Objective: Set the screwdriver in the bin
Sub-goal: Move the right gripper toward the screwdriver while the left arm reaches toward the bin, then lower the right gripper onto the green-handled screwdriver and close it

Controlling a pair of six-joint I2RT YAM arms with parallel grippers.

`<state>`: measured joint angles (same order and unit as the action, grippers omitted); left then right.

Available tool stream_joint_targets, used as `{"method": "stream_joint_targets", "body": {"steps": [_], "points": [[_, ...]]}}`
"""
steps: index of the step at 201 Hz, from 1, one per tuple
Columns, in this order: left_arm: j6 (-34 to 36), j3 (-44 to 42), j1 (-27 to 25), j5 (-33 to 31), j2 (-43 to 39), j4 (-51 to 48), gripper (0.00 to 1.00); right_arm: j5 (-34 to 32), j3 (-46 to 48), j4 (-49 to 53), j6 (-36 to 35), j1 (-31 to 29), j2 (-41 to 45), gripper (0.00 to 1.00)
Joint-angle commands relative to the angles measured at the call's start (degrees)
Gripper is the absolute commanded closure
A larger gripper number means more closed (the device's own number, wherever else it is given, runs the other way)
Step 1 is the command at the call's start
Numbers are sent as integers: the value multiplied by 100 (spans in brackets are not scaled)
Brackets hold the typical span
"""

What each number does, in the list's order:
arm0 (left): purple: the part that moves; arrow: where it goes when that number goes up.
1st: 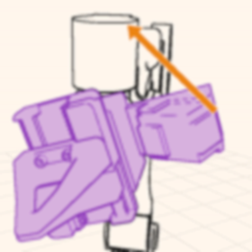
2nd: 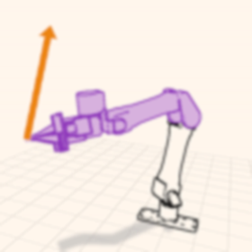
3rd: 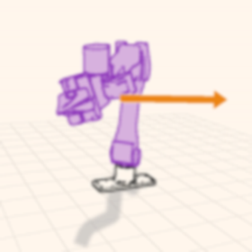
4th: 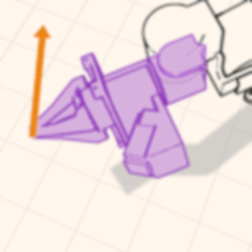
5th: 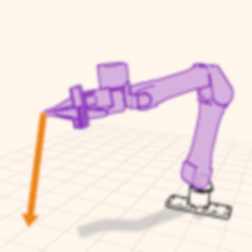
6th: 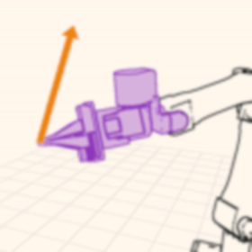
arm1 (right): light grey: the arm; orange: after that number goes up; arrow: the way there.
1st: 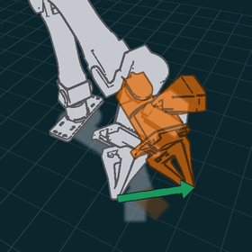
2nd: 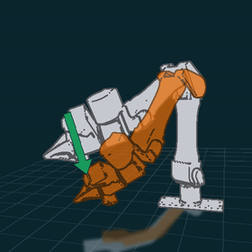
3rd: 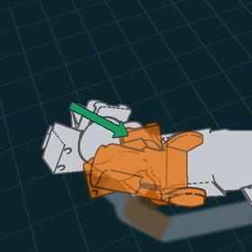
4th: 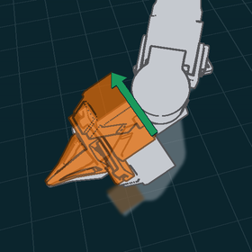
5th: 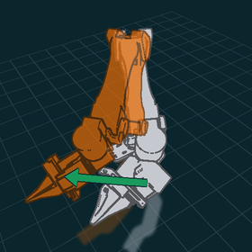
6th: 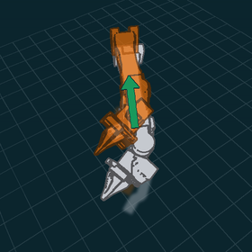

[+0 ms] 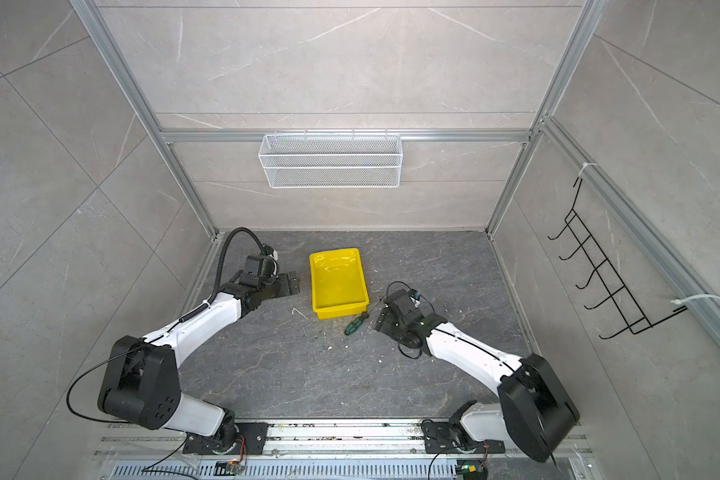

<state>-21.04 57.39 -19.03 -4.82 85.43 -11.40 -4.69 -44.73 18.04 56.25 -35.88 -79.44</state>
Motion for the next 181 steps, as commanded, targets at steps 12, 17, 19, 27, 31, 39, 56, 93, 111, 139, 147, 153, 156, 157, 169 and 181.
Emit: {"method": "stream_joint_targets", "body": {"steps": [12,17,19,27,31,39,56,93,111,139,147,153,156,157,169,181], "points": [[-73,154,-16,-336,-13,-157,0,-121,-692,-445,165,-260,-730,26],[-160,106,-26,-556,-60,-189,0,-166,-748,-477,178,-303,-825,28],[-198,82,-16,-656,-79,-194,0,-176,-772,-506,181,-318,-862,28],[-384,-20,-15,-984,-164,-221,0,-237,-808,-625,360,-367,-983,30],[-493,-76,-21,-1182,-208,-228,0,-264,-797,-700,439,-385,-1037,31],[-707,-193,-19,-1504,-308,-262,0,-295,-767,-872,636,-434,-1125,33],[-1074,-436,-16,-2096,-564,-333,0,-335,-648,-1183,1115,-515,-1269,45],[-1052,-818,-16,-2072,-1054,58,0,-259,-693,-1417,1494,-688,-1549,58],[-889,-861,-22,-1781,-1116,231,0,-269,-793,-1232,1561,-735,-1652,58],[-828,-795,-22,-1675,-1007,237,0,-377,-781,-1153,1690,-786,-1755,58],[-806,-748,-22,-1680,-952,210,0,-397,-800,-1099,1745,-789,-1804,58],[-808,-709,-21,-1685,-910,176,0,-394,-808,-1107,1771,-790,-1832,58],[-817,-699,-17,-1690,-887,158,0,-393,-801,-1128,1779,-790,-1844,58],[-816,-696,-15,-1694,-878,148,0,-393,-801,-1132,1786,-785,-1846,58],[-838,-682,-22,-1667,-840,130,0,-405,-799,-1204,1838,-809,-1885,58],[-858,-707,-22,-1609,-815,188,0,-436,-801,-1272,1899,-842,-1936,58]]}}
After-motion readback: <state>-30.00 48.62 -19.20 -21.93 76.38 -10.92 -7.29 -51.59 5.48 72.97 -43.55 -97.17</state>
